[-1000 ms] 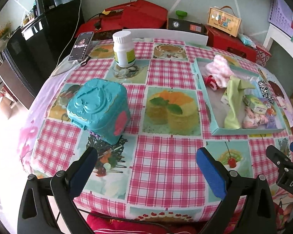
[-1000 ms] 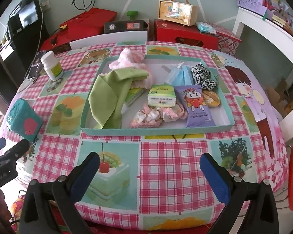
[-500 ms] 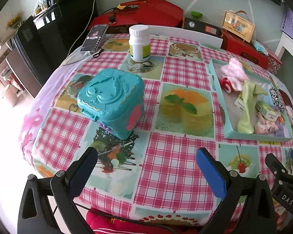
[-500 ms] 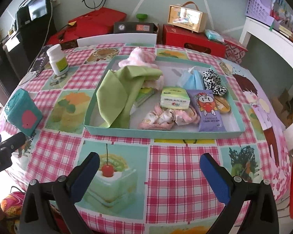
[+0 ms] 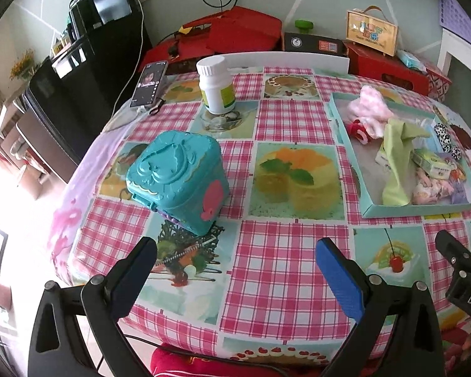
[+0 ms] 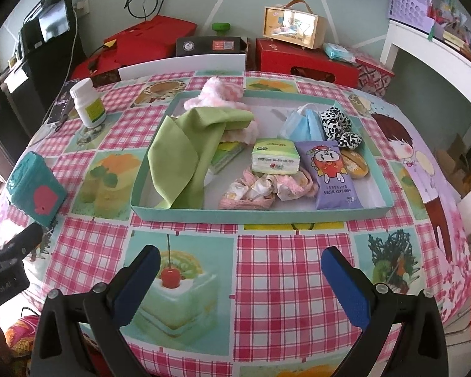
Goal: Organize soft objects
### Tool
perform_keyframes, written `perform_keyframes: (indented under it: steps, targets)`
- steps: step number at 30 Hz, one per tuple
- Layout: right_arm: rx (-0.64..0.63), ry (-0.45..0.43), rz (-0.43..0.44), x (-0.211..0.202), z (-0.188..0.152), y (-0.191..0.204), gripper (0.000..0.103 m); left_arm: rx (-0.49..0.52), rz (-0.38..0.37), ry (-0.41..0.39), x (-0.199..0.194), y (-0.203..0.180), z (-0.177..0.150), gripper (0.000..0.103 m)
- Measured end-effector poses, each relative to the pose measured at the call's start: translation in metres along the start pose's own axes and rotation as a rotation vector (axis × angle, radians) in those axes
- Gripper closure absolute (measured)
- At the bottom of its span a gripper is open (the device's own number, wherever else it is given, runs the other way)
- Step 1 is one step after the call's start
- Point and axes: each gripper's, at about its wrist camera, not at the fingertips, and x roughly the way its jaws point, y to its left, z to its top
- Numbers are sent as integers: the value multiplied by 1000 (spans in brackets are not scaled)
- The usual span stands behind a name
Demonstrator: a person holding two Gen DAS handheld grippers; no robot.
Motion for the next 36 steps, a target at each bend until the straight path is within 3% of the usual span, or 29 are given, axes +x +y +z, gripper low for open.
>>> perform_keyframes:
  steps: [21, 36]
  targets:
    - [26, -1, 11, -1, -2, -5, 0, 66, 22, -23, -4, -14, -3, 2]
    - [25, 9, 12, 2, -3, -5, 0, 56, 20, -17, -2, -12, -3, 2]
